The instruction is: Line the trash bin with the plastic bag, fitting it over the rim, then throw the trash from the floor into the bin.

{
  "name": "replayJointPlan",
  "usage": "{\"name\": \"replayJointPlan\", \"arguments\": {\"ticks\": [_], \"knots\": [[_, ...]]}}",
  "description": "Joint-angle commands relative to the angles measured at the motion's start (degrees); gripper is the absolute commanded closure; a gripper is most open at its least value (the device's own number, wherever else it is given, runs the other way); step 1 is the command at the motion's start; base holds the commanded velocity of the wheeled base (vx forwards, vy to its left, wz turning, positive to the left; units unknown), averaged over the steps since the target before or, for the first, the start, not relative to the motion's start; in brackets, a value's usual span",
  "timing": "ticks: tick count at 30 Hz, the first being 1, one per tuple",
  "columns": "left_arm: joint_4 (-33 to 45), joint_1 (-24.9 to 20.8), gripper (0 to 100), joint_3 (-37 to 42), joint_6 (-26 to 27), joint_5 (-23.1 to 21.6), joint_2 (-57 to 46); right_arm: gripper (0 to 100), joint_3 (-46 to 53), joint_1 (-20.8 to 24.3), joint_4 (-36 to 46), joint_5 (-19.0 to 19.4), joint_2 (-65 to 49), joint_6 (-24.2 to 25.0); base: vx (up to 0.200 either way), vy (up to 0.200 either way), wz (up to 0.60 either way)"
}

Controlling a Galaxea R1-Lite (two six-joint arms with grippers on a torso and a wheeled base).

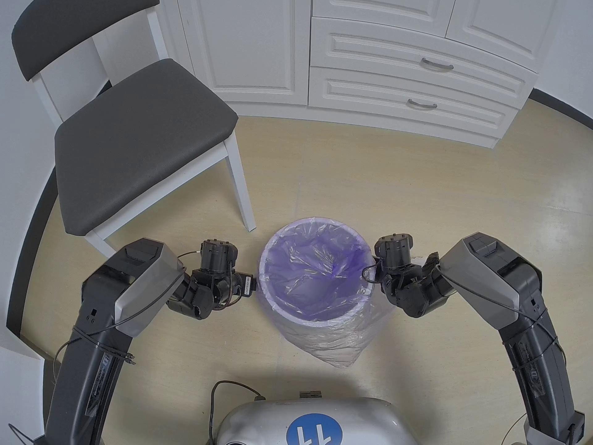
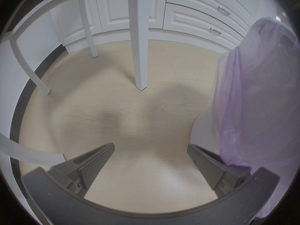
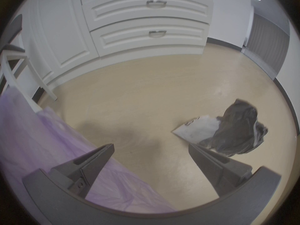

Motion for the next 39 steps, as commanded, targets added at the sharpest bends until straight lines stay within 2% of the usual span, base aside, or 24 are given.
{"name": "replayJointPlan", "arguments": {"ticks": [1, 17, 24, 29, 31, 32, 39], "knots": [[-0.1, -0.8, 0, 0.3, -0.1, -0.1, 0.0, 0, -0.1, 0.2, 0.0, 1.5, 2.3, 0.1, 0.000, 0.000, 0.00], [0.1, -2.5, 0, -3.4, -0.1, 0.4, 2.0, 0, 0.6, 0.6, -0.1, 2.2, 2.0, 1.4, 0.000, 0.000, 0.00], [-4.1, 2.1, 0, 7.9, -2.0, -1.6, -4.2, 0, 3.9, 0.5, -0.2, 1.7, -2.1, 1.4, 0.000, 0.000, 0.00], [-15.6, 3.6, 0, 20.9, -2.7, -5.3, -7.9, 0, 6.9, -0.1, -0.8, 1.7, -6.1, 1.2, 0.000, 0.000, 0.00], [-17.9, 3.6, 0, 22.8, -2.8, -5.8, -8.2, 0, 7.3, -0.1, -0.7, 1.7, -6.8, 1.1, 0.000, 0.000, 0.00], [-21.4, 3.7, 0, 25.7, -2.8, -6.3, -8.5, 0, 8.4, -0.3, -0.6, 1.7, -8.2, 0.9, 0.000, 0.000, 0.00], [-22.1, 3.7, 0, 25.1, -2.9, -6.1, -8.3, 0, 14.3, -1.4, -0.8, 2.0, -14.6, -3.3, 0.000, 0.000, 0.00]]}}
